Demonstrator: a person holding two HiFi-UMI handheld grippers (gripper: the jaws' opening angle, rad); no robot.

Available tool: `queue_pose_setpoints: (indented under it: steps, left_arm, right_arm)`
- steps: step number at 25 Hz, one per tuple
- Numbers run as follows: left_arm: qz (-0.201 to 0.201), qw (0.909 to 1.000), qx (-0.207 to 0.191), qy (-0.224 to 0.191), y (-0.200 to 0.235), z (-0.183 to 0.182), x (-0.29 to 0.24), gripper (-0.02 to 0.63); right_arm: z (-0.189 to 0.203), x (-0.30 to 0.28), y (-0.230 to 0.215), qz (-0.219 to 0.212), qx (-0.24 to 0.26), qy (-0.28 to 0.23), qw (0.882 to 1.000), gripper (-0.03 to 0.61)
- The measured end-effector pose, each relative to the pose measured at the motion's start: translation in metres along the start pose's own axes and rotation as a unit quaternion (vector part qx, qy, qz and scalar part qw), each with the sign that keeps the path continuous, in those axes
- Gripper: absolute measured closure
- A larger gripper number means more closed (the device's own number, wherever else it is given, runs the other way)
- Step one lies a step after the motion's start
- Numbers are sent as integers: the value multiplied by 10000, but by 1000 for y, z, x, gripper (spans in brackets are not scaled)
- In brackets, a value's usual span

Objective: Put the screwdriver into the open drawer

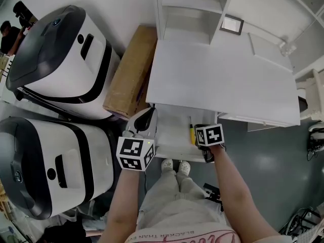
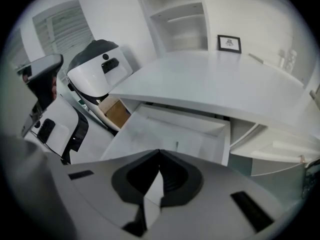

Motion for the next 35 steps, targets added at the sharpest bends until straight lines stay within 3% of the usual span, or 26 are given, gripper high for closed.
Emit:
queue_pose_setpoints:
  steps: [10,20,35]
  left_arm:
    - [-95,9996,-100,-255,-3,-23,7,605]
    - [-71,9978,-267,-598,-10,-55,2,606]
    - [-19,9914,-544,-1187,-19,-100,1,605]
  right_arm:
    - [-39,41,5,-61,312,-737,9968,572]
    - [-83,90,5,-47,609,-1542,9862,572]
    - [-142,168,15,44,1133,-2765,9543,572]
Point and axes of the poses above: the fingertips, and each gripper's own axes: x backward along the fingers, y to its left, z out of its underside, the point moved 5 cm from there along x, backward along the fingers, and after that the axes turned 10 degrees about -y, right-handed, at the moved point
